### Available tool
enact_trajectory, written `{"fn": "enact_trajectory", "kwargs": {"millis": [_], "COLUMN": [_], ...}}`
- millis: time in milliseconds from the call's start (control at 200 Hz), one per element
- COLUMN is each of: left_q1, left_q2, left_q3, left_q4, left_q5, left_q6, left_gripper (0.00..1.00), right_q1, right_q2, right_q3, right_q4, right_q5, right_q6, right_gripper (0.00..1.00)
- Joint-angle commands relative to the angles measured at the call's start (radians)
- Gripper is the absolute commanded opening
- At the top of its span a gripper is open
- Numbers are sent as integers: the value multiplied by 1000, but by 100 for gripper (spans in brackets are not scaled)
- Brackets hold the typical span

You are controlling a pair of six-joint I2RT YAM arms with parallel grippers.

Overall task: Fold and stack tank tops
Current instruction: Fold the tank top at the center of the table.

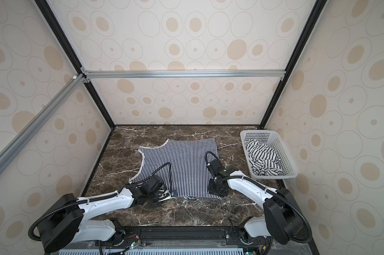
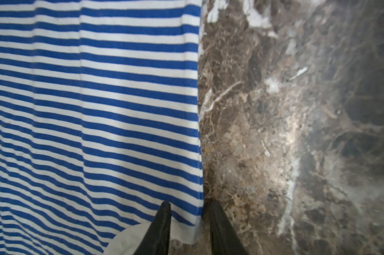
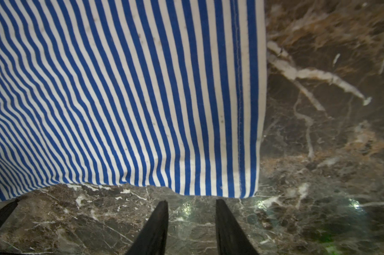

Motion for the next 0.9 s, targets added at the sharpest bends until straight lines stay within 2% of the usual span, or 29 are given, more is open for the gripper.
{"fn": "enact_trajectory", "kwargs": {"millis": [0,310,895], "left_q1": [-9,-8,-8], "left_q2": [34,-2,68], "left_q3": [-5,38,-13], "left_q4": [-66,-178,-97], "left_q5": [-31,66,7], "left_q6": [37,42,54], "left_gripper": [28,29,29], "right_q1": [-15,-52,-54], "right_q2": [-32,-67,-80], "right_q3": [-20,-22,-31], "right_q4": [-17,-39,-44], "right_q5": [-1,-3,-5], "right_q6": [0,-18,-14], "right_gripper": [38,38,38]}}
